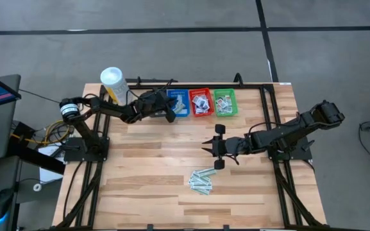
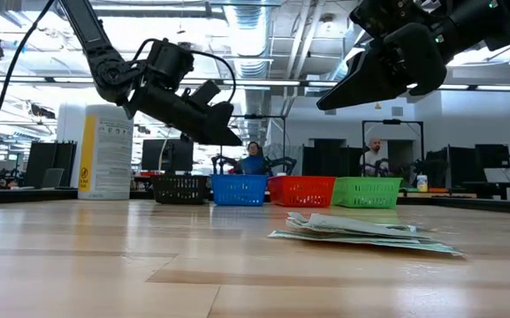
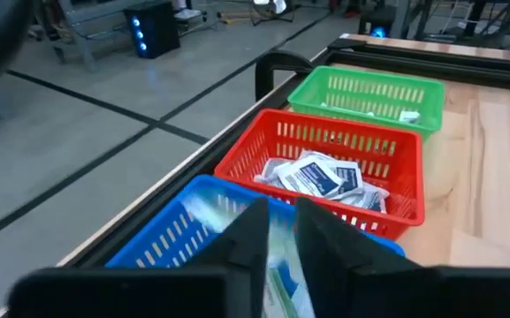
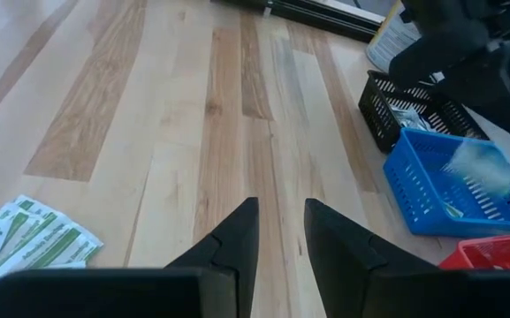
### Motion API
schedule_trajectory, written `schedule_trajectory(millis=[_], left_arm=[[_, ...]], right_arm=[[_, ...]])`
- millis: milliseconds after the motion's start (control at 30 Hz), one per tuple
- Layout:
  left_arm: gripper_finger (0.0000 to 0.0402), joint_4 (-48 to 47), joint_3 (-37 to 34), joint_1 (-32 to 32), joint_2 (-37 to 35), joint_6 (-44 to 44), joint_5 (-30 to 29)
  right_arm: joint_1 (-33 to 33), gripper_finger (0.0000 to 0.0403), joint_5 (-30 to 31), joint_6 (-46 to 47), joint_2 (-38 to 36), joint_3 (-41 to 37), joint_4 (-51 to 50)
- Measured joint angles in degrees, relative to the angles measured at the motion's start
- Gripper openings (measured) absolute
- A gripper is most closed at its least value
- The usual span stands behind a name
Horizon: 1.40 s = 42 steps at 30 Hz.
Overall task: Pick & Place First Aid Supplies
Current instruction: Put the green pad into the blue bin
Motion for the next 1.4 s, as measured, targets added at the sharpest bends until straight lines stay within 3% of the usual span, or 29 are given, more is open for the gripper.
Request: schedule_trajectory(millis=[233,433,800,967,1133,1400], left_arm=[[0.0123,-1.00,0.00,0.00,0.00,-2.48,-0.04],[0.0147,-1.45,0.00,-0.50,0.00,-2.91,0.65],[0.0150,-1.43,0.00,-9.74,0.00,-4.45,11.19],[0.0150,-1.43,0.00,-15.54,0.00,-4.79,11.17],[0.0150,-1.32,0.00,-19.80,-0.02,-4.79,10.71],[0.0150,-0.97,0.00,-22.30,-0.02,-4.79,10.54]], right_arm=[[0.01,0.0088,0.00,0.01,0.00,0.00,0.00],[0.18,0.0088,-0.31,1.23,0.00,0.00,-0.48],[1.95,0.0088,-24.20,9.14,0.00,0.00,-11.69],[5.59,0.0088,-23.31,10.04,0.00,0.00,-12.26],[7.11,0.0088,-16.31,13.92,0.00,0.00,-11.85],[8.10,0.0088,-16.37,14.13,0.00,0.00,-12.02]])
